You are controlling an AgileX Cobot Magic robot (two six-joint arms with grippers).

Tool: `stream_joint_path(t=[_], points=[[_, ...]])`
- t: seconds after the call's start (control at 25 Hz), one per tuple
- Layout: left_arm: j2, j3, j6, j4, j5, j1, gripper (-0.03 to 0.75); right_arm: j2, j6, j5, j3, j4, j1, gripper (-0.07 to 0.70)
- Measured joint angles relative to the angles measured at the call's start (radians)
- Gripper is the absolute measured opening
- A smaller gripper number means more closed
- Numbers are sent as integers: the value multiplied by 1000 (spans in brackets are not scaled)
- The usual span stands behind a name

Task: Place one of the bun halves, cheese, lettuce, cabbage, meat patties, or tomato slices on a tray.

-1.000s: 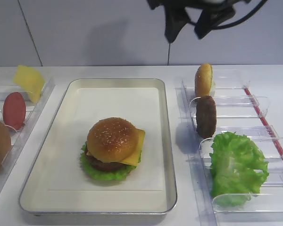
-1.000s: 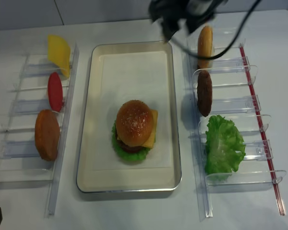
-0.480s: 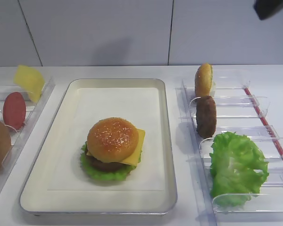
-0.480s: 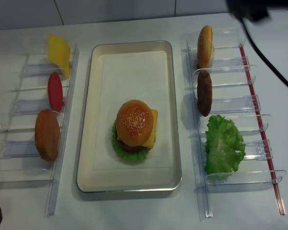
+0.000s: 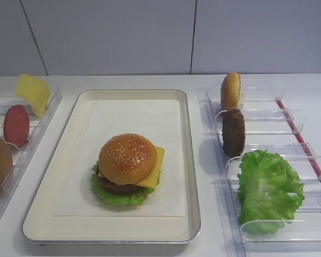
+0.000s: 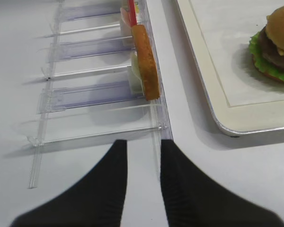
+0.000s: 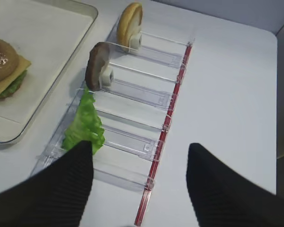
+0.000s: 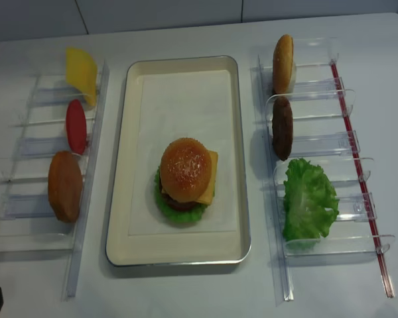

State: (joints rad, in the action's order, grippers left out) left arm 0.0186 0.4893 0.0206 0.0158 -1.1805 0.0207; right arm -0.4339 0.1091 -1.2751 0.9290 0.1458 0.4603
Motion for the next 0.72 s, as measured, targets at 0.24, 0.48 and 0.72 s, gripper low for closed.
stream_joint_path(t=[0.24, 0.48, 0.72], points=[[0, 0, 0, 0, 0, 0, 171, 247, 2, -7, -123, 22, 0, 410], [0, 0, 0, 0, 0, 0, 171, 364, 2, -9, -268, 30, -113, 398], [0, 0, 0, 0, 0, 0, 171, 447, 0, -9, -362, -13, -321, 398]])
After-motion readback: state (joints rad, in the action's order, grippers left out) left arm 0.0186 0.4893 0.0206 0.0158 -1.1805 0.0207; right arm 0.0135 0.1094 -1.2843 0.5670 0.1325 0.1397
